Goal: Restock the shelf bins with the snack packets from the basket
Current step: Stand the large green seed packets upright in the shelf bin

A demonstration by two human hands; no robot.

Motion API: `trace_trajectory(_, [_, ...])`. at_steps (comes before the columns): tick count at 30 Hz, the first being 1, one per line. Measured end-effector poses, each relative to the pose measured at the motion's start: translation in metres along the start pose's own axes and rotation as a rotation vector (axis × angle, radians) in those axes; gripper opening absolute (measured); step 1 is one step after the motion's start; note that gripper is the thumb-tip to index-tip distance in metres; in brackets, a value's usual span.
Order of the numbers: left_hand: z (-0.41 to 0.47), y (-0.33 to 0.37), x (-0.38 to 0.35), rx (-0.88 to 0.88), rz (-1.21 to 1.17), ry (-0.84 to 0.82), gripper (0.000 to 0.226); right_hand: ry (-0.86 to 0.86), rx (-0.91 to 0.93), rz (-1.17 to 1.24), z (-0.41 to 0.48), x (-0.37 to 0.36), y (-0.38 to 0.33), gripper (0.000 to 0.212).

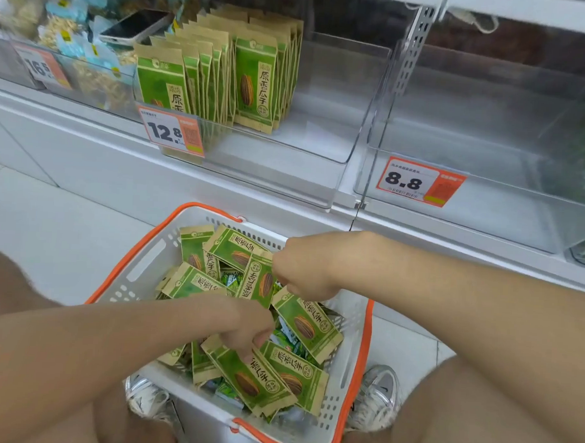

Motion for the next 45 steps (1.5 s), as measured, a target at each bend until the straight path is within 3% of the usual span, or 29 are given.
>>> trace_trajectory(5, [-0.027,-0.016,0.068,-0.011,-0.197,0.227,0.022,0.038,-0.056,0.039,-0.004,0.014,0.012,0.021])
trace_trajectory(9, [-0.065,-0.034,0.118,-0.066,-0.503,0.454,0.015,0.048,-0.069,0.189,-0.005,0.019,0.021,0.033])
trace_trajectory(12, [-0.100,-0.039,0.149,-0.073,-0.628,0.588,0.016,0.171,-0.101,0.482,-0.003,0.027,0.024,0.039])
trace_trajectory(15, [-0.134,-0.045,0.171,-0.122,-0.767,0.732,0.024,0.399,-0.160,0.947,-0.004,0.036,0.030,0.076])
trace_trajectory(16, [-0.142,-0.046,0.177,-0.144,-0.823,0.804,0.027,0.463,-0.160,1.073,-0.006,0.041,0.029,0.079])
trace_trajectory(20, [-0.163,-0.050,0.193,-0.196,-1.073,1.229,0.037,0.817,-0.190,1.447,-0.006,0.060,0.032,0.059])
trace_trajectory(23, [-0.164,-0.050,0.194,-0.202,-1.150,1.211,0.040,1.080,-0.259,1.520,-0.005,0.074,0.041,0.047])
trace_trajectory(26, [-0.161,-0.047,0.193,-0.220,-1.087,1.160,0.031,1.108,-0.351,1.598,-0.006,0.086,0.051,0.037])
trace_trajectory(29, [-0.161,-0.048,0.196,-0.209,-1.125,1.246,0.025,1.092,-0.430,1.492,-0.002,0.091,0.055,0.026])
trace_trajectory(33, [-0.168,-0.048,0.202,-0.192,-1.250,1.377,0.022,1.130,-0.431,1.538,0.009,0.099,0.059,0.024])
trace_trajectory(35, [-0.171,-0.052,0.207,-0.140,-1.138,1.452,0.029,1.144,-0.402,1.602,0.017,0.105,0.065,0.022])
trace_trajectory(38, [-0.173,-0.071,0.216,0.128,-0.614,1.659,0.046,1.180,-0.443,1.649,0.033,0.114,0.079,0.017])
trace_trajectory(41, [-0.176,-0.087,0.223,0.327,-0.149,1.775,0.015,1.231,-0.554,1.553,0.050,0.122,0.095,0.019])
trace_trajectory(42, [-0.176,-0.090,0.225,0.339,-0.050,1.780,0.012,1.259,-0.581,1.514,0.054,0.125,0.100,0.018])
trace_trajectory(45, [-0.172,-0.100,0.228,0.411,0.031,1.790,0.031,1.303,-0.594,1.332,0.066,0.132,0.115,0.014])
Point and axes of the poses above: each hand's wrist, its own z-axis towards the middle knuckle, its own x-axis out of the back of the hand, y = z × x, the point moved 2 cm from there along z, towards the middle knuckle, and after that the axes turned 7 degrees about y, right-handed, at the moved point
